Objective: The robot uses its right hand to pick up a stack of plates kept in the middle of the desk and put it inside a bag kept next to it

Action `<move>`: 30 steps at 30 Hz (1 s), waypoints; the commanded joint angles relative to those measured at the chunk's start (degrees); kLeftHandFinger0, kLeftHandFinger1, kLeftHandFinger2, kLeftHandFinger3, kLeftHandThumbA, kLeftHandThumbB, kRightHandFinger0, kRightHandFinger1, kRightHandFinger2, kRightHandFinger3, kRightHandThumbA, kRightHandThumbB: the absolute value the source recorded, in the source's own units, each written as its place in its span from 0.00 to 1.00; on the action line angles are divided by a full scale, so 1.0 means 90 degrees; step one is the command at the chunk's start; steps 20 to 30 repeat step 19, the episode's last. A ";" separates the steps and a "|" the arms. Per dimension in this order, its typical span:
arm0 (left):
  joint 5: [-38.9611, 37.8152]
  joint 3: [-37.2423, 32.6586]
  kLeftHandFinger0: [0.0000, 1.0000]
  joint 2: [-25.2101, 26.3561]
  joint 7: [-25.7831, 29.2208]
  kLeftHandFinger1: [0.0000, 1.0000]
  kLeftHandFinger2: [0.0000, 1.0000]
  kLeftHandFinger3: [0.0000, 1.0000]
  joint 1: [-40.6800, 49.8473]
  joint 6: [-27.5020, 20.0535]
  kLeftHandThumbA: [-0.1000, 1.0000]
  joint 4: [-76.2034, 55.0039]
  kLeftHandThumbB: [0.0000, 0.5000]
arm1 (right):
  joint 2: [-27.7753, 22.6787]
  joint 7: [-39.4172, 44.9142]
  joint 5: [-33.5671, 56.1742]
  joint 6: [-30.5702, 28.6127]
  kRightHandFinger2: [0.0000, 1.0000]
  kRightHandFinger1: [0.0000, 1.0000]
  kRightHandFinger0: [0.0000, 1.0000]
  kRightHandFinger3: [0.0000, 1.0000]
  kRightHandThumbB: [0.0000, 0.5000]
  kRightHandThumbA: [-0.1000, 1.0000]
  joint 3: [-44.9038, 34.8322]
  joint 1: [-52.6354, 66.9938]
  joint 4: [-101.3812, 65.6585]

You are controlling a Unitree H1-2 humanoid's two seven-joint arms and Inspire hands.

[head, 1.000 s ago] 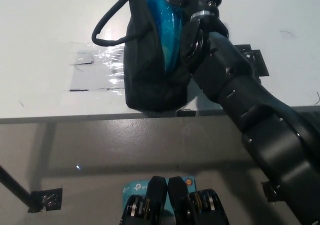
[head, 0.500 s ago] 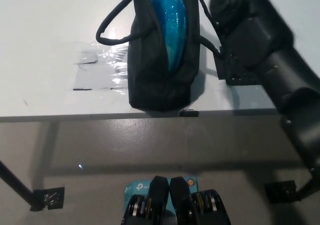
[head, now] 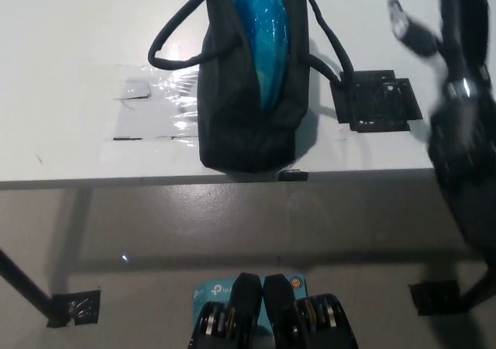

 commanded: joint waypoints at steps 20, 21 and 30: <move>-0.0214 0.0455 0.79 0.0195 0.0146 0.82 0.84 0.91 -0.0087 0.0097 0.00 -0.0185 0.01 | -0.0117 0.0613 0.1149 -0.2137 1.00 1.00 1.00 1.00 0.46 0.69 -0.1062 0.6381 -0.3383; -0.0214 0.0455 0.79 0.0195 0.0146 0.82 0.84 0.91 -0.0087 0.0097 0.00 -0.0185 0.01 | -0.0117 0.0613 0.1149 -0.2137 1.00 1.00 1.00 1.00 0.46 0.69 -0.1062 0.6381 -0.3383; -0.0214 0.0455 0.79 0.0195 0.0146 0.82 0.84 0.91 -0.0087 0.0097 0.00 -0.0185 0.01 | -0.0117 0.0613 0.1149 -0.2137 1.00 1.00 1.00 1.00 0.46 0.69 -0.1062 0.6381 -0.3383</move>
